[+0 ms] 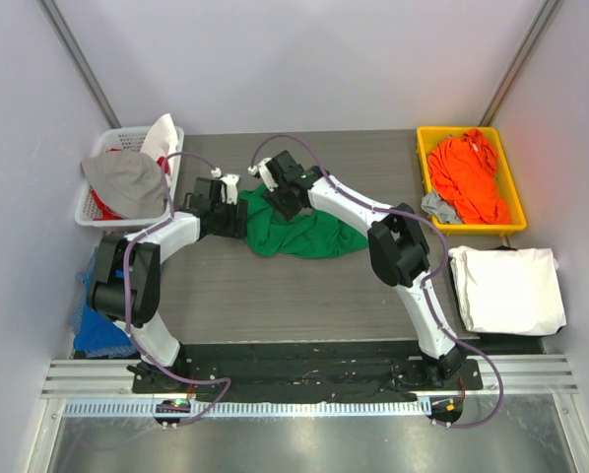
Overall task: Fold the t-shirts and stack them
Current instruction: Move the tshirt to the center of the board, then flatten the tshirt out
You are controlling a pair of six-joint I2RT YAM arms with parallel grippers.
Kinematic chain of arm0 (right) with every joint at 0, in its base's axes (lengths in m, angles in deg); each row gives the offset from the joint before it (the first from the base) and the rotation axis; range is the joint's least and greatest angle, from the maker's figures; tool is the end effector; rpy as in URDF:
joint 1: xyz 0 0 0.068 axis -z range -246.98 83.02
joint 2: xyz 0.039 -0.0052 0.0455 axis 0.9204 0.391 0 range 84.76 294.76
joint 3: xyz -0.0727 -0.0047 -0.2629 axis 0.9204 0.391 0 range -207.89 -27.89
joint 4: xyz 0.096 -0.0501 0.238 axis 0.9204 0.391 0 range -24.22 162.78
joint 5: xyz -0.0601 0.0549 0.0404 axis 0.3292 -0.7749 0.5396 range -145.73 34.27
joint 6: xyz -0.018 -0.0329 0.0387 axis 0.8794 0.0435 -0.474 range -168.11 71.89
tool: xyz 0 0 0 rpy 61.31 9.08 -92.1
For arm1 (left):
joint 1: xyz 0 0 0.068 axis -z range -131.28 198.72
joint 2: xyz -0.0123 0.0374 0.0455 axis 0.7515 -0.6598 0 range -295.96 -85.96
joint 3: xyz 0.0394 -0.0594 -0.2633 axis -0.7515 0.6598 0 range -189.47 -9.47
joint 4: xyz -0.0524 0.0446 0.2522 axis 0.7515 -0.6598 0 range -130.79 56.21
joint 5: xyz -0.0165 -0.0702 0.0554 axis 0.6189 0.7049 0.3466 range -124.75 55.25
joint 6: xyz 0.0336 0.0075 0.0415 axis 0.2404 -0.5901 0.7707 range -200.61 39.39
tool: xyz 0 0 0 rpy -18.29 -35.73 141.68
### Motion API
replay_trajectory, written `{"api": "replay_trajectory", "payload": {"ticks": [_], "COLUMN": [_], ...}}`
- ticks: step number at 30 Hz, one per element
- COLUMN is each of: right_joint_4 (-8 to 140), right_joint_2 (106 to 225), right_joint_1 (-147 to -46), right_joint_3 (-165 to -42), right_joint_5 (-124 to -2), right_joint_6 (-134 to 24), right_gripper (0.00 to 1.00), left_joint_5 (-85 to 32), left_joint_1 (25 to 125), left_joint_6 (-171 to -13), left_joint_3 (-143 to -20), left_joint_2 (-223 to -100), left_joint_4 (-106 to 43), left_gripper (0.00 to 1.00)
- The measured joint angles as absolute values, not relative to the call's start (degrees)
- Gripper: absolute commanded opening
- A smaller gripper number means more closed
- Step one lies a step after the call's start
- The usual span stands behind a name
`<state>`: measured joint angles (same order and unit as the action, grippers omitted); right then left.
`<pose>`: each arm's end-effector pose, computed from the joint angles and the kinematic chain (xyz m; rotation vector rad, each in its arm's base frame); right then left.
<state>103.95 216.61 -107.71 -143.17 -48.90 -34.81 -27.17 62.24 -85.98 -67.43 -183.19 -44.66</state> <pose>0.3902 0.3304 0.2086 -1.1005 2.2634 0.0436 0.3401 -0.0866 0.1828 0.2339 2.4487 -0.3071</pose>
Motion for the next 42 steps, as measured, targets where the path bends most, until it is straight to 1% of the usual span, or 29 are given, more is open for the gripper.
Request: {"api": "replay_trajectory", "payload": {"ticks": [3,7,11,12,14,17,18,20,21,23,28,34,37,42], "right_joint_4": [103.8,103.5,103.5,103.4,103.3,103.1,103.1,103.1,103.1,103.0,102.7,102.6,102.6,101.6], "right_joint_2": [216.4,215.3,214.1,213.8,213.4,212.9,212.9,212.7,212.7,212.6,210.6,203.8,198.7,191.0], "right_joint_1": [-107.6,-107.3,-107.0,-107.0,-106.9,-106.6,-106.6,-106.5,-106.5,-106.4,-105.9,-103.7,-101.0,-96.7], "right_joint_3": [-142.9,-141.9,-141.1,-140.9,-140.3,-139.4,-139.3,-139.1,-138.9,-138.7,-135.5,-128.7,-124.8,-117.7], "right_joint_5": [-48.7,-48.5,-48.4,-48.3,-48.3,-48.3,-48.3,-48.3,-48.3,-48.3,-48.1,-47.2,-46.7,-45.5], "right_joint_6": [-34.7,-34.7,-34.7,-34.7,-34.7,-34.6,-34.6,-34.6,-34.6,-34.6,-34.5,-34.5,-34.5,-34.5], "right_gripper": [0.49,0.49,0.47,0.47,0.46,0.45,0.45,0.44,0.44,0.43,0.39,0.40,0.41,0.41], "left_joint_5": [-27.2,-27.2,-27.5,-27.6,-27.7,-28.2,-28.3,-28.6,-28.7,-28.9,-29.3,-30.6,-30.9,-31.2], "left_joint_1": [62.2,62.2,62.2,62.2,62.2,62.2,62.2,62.2,62.2,62.2,62.2,62.2,62.2,62.2], "left_joint_6": [-86.5,-86.6,-86.6,-86.6,-86.6,-86.7,-86.8,-87.1,-87.2,-87.6,-87.2,-84.8,-83.8,-81.6], "left_joint_3": [-67.6,-68.5,-69.2,-69.4,-69.8,-70.5,-70.6,-71.2,-71.5,-72.2,-72.6,-72.6,-72.6,-72.6], "left_joint_2": [-183.3,-184.3,-184.8,-185.1,-185.5,-186.1,-186.3,-186.7,-187.0,-187.5,-187.8,-187.1,-184.9,-177.4], "left_joint_4": [-44.2,-43.5,-43.3,-43.2,-43.1,-43.1,-43.1,-43.2,-43.2,-43.3,-43.5,-44.9,-46.5,-49.1], "left_gripper": [0.61,0.55,0.52,0.48,0.45,0.31,0.23,0.15,0.07,0.01,0.00,0.00,0.00,0.00]}}
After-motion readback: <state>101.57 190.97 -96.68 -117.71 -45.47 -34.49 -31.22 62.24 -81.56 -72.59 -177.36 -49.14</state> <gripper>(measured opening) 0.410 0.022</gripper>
